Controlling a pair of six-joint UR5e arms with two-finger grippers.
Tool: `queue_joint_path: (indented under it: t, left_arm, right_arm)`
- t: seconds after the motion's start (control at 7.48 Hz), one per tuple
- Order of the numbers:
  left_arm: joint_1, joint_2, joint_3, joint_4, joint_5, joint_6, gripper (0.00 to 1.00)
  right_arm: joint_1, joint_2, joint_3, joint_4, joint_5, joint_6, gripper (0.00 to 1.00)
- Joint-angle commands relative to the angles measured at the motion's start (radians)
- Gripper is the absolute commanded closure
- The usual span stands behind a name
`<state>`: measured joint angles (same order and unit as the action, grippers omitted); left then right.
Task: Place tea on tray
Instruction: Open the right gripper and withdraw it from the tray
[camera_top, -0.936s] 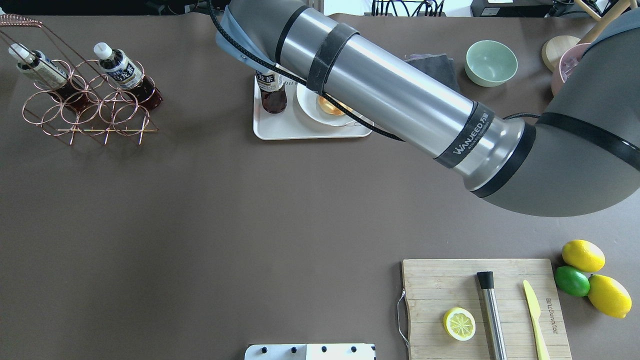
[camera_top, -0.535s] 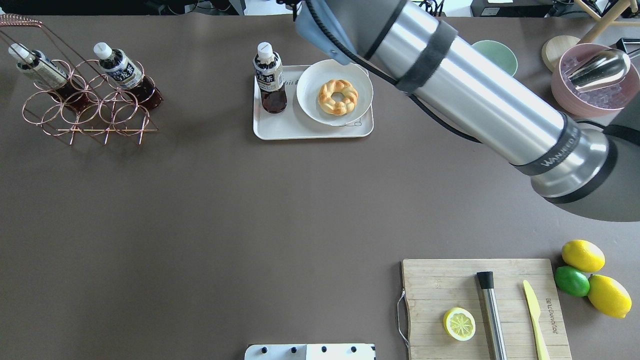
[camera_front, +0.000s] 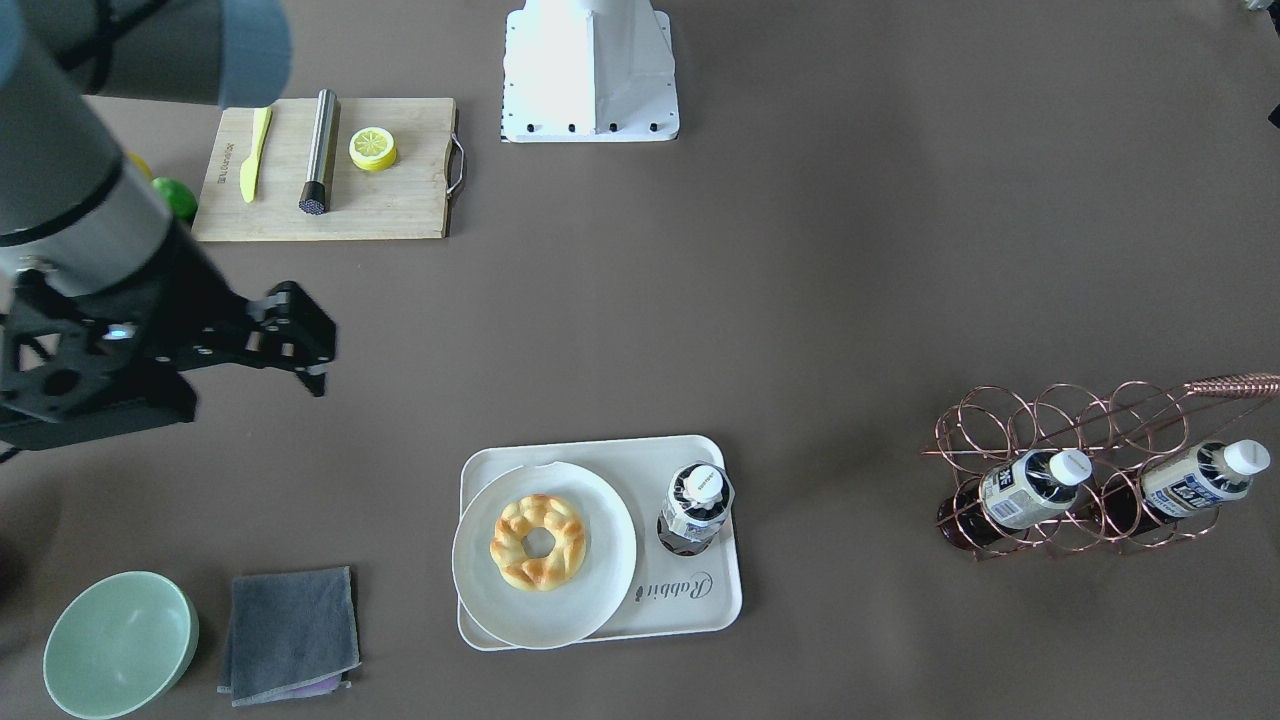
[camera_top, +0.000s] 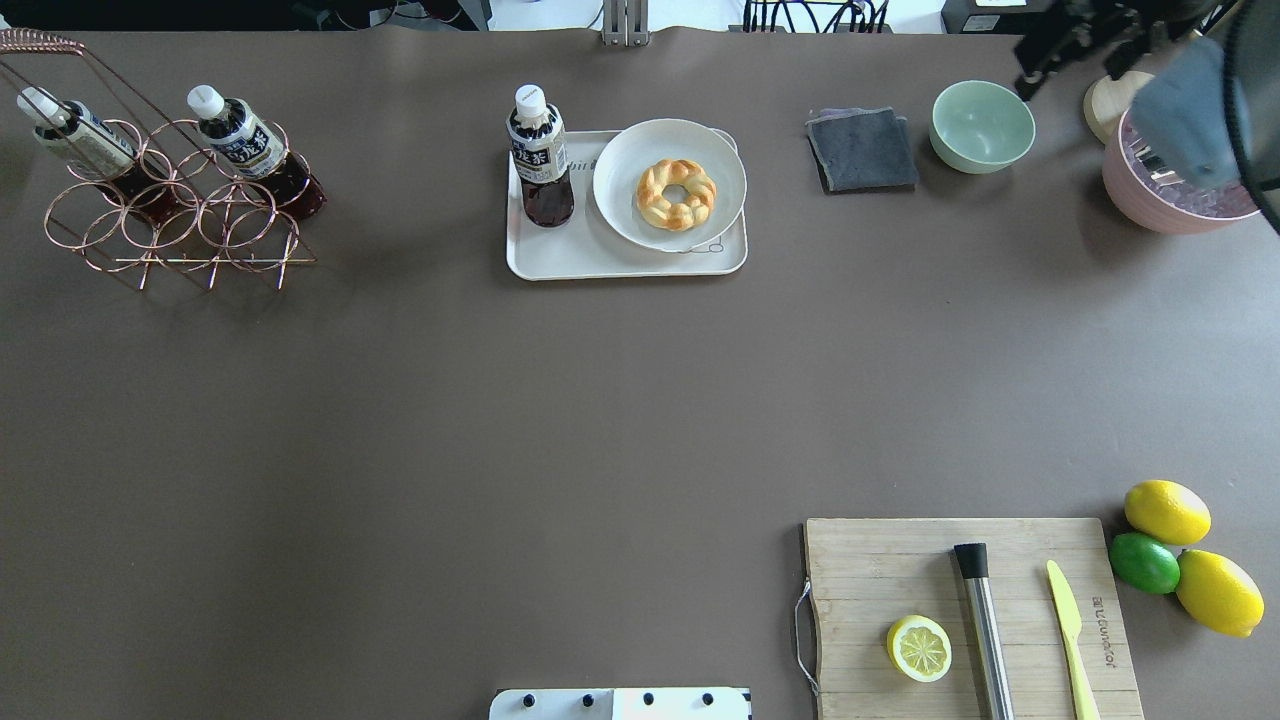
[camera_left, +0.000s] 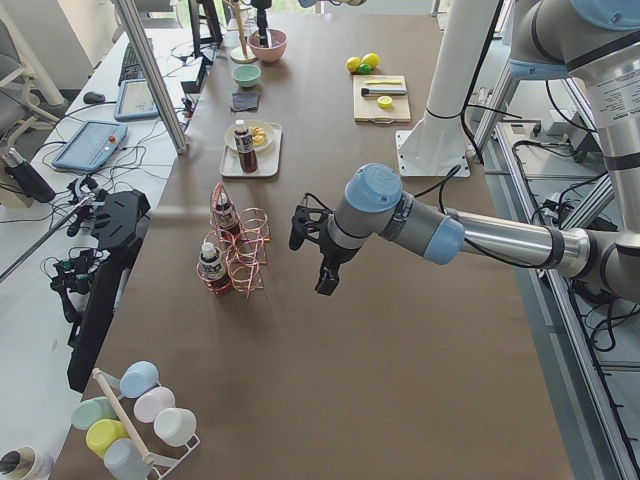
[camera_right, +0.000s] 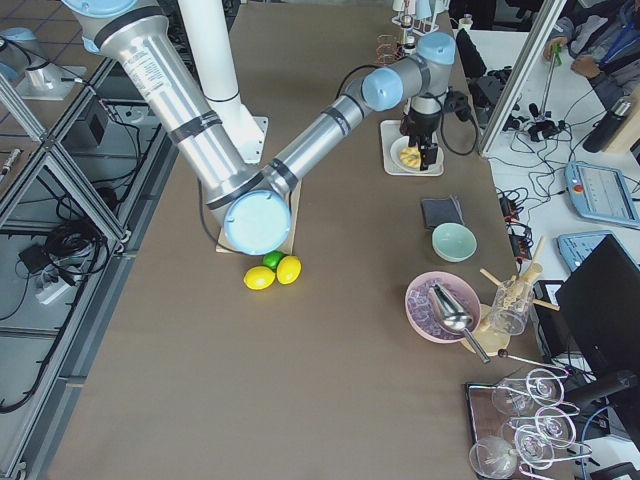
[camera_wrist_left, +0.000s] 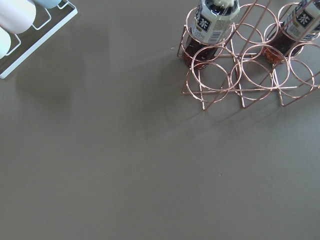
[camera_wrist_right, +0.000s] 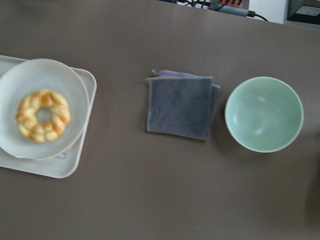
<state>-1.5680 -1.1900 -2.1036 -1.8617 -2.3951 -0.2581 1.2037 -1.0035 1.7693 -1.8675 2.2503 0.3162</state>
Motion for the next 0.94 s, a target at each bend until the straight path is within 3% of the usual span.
queue_joint_path:
  t: [0.0, 0.27, 0.4, 0.8]
  left_arm:
    - [0.008, -0.041, 0.058, 0.001, 0.011, 0.002, 0.03]
    - [0.058, -0.06, 0.073, 0.009, 0.028, -0.009, 0.03]
    - [0.071, -0.056, 0.073, 0.009, 0.098, -0.01, 0.03]
    - [0.071, -0.045, 0.067, 0.006, 0.105, -0.009, 0.03]
  right_arm:
    - [0.187, -0.333, 0.056, 0.008, 0.029, -0.419, 0.0]
    - [0.314, -0.426, -0.066, 0.091, 0.035, -0.63, 0.0]
    - [0.348, -0.461, -0.101, 0.117, 0.035, -0.693, 0.0]
    - [0.388, -0.552, -0.113, 0.189, 0.038, -0.701, 0.0]
